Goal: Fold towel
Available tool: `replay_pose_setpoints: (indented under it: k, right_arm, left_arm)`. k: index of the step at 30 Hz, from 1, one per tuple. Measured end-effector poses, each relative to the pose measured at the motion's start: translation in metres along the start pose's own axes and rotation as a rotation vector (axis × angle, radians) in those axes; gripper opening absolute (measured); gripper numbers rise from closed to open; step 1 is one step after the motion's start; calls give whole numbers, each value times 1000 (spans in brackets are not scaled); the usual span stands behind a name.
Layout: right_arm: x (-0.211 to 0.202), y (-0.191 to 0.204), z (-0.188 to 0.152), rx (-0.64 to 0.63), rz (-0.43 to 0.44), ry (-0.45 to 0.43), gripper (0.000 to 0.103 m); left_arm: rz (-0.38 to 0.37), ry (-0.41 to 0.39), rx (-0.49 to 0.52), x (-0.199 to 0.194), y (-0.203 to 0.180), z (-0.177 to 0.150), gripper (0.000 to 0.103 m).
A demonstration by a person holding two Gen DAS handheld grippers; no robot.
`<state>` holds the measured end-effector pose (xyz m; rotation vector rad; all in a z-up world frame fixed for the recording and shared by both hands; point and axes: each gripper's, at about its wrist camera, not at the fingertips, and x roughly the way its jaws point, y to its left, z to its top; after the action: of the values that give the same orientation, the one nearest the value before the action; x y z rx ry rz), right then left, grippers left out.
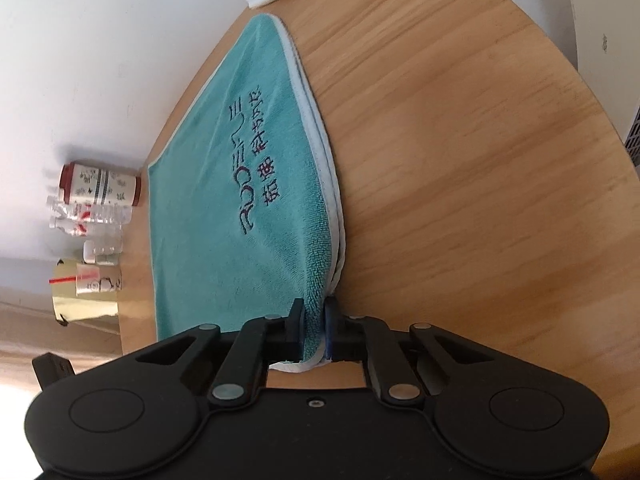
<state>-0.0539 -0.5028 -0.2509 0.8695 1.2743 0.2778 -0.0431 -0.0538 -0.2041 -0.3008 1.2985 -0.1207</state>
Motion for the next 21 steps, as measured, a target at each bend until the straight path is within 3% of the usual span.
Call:
replay_pose_setpoints:
  k: [8,13,17,21]
  right_arm:
    - [-14,2,-17,19,-3,17,8]
    - [-23,22,-22,-53,-44,57,8]
    - [-24,38,-24,-89,-45,45,8]
    - [-30,55,-18,-122,-28,-26,7]
  left_arm:
    - [-5,21,32,-20,-2,-11,9]
    - [6,114,-14,-33,3,2,9]
    - [-2,104,19,-48,1,11,9]
    - [-15,110,25,-54,2,26,9]
